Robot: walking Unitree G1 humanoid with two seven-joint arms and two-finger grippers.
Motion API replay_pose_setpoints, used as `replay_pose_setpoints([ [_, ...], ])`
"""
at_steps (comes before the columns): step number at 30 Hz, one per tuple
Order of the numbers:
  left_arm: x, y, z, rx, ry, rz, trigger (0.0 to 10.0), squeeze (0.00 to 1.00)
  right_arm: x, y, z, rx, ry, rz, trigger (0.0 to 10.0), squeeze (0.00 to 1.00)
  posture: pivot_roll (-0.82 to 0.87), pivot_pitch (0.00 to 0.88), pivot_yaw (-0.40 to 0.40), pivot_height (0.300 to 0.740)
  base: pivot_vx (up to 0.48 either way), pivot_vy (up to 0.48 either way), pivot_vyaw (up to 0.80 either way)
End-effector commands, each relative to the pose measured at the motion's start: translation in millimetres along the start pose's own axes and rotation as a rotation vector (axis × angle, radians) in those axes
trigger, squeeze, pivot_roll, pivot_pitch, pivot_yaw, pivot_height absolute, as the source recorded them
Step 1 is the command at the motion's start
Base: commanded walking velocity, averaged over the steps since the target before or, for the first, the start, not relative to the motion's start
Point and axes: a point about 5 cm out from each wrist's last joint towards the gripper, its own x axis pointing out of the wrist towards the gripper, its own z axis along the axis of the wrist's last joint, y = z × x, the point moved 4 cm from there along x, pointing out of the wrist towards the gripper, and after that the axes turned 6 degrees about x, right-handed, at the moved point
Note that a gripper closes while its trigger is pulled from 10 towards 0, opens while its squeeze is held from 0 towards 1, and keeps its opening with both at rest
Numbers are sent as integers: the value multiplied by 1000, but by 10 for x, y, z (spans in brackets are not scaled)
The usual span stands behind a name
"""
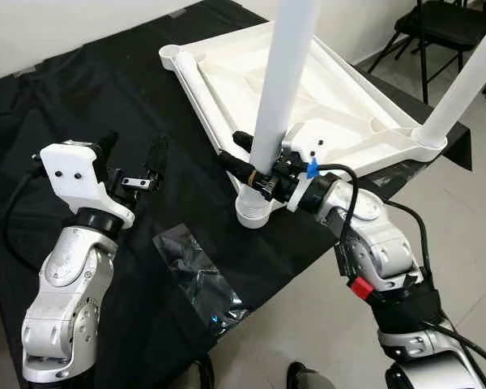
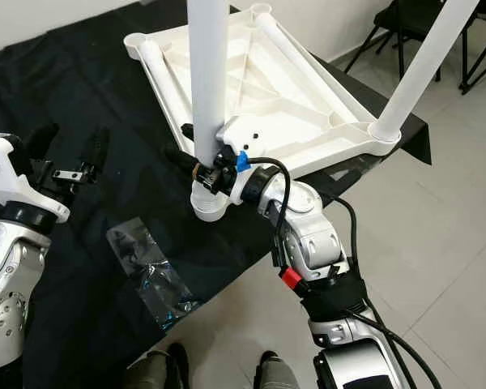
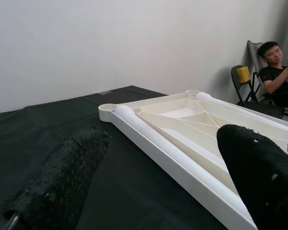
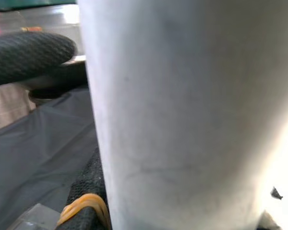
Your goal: Building children table
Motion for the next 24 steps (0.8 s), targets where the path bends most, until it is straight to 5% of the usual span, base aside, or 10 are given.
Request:
replay_pose_setpoints([
  [1, -36, -40, -8, -13, 11, -8, 10000, 0, -121, -84, -630, 107, 251, -127, 10000, 0, 47, 269, 26, 740, 0, 0, 0],
  [10, -31, -108, -20, -35, 18, -23, 10000, 0, -156, -130, -686, 79, 291, -281, 10000, 0, 38, 273, 23, 740, 0, 0, 0],
  [18, 5, -137, 54, -48, -5, -35, 10000, 0, -180, 186, -779, 55, 291, -328, 10000, 0, 32, 274, 25, 740, 0, 0, 0],
  [24, 87, -181, 234, -100, -62, -95, 10000, 0, -196, 245, -803, 40, 294, -334, 10000, 0, 28, 272, 27, 740, 0, 0, 0],
])
